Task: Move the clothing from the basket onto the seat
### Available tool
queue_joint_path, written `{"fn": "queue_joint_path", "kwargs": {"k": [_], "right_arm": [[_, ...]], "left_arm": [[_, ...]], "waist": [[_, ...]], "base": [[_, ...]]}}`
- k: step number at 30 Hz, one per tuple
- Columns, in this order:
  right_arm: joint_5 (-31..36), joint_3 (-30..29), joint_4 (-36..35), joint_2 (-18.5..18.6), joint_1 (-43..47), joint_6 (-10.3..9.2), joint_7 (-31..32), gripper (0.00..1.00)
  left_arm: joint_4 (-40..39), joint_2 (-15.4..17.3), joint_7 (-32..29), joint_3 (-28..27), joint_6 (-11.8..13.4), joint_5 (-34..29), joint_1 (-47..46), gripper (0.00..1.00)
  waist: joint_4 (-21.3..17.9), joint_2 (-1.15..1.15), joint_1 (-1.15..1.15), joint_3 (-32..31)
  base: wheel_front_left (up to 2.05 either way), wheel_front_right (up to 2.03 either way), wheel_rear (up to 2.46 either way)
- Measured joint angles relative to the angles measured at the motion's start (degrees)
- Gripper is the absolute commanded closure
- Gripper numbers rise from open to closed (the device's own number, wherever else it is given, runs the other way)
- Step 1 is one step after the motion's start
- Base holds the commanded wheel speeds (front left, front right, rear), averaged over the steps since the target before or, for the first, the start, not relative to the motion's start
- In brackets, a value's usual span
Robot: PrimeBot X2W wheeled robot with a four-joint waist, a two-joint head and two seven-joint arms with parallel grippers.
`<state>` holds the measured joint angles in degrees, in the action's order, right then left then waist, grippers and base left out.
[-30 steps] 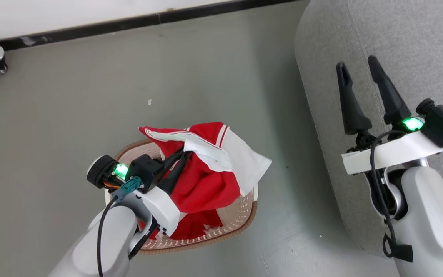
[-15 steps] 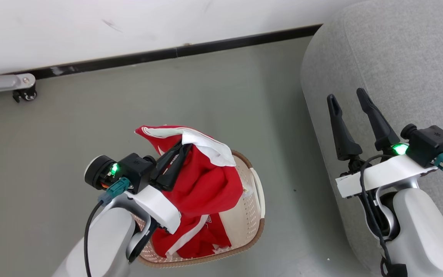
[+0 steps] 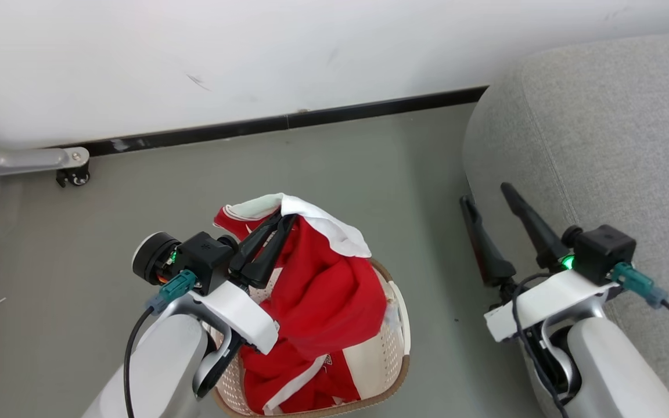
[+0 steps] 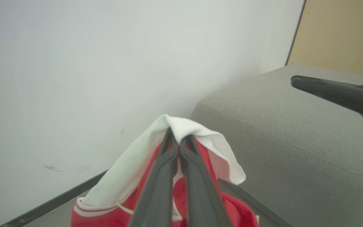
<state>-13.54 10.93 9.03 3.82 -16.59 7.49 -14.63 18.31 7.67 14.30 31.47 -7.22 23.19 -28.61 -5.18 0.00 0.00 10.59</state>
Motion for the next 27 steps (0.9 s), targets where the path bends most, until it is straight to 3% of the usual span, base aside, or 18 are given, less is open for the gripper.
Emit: {"fn": "queue_joint_path", "kwargs": {"k": [10, 27], "right_arm": [[-0.4, 6.6, 3.1, 1.5, 3.4, 0.0, 0.0, 0.0], [-7.5, 20.2, 8.6, 3.7, 4.7, 0.0, 0.0, 0.0]], "left_arm": [[-0.6, -0.1, 0.0, 0.1, 0.0, 1.1, 0.0, 1.0], [-2.6, -0.6, 0.0, 3.8, 0.0, 1.7, -1.2, 1.0]], "waist": [[1.4, 0.01, 0.0, -3.6], [4.3, 0.0, 0.0, -7.1]], "base": [[0.0, 0.0, 0.0], [0.0, 0.0, 0.0]]}}
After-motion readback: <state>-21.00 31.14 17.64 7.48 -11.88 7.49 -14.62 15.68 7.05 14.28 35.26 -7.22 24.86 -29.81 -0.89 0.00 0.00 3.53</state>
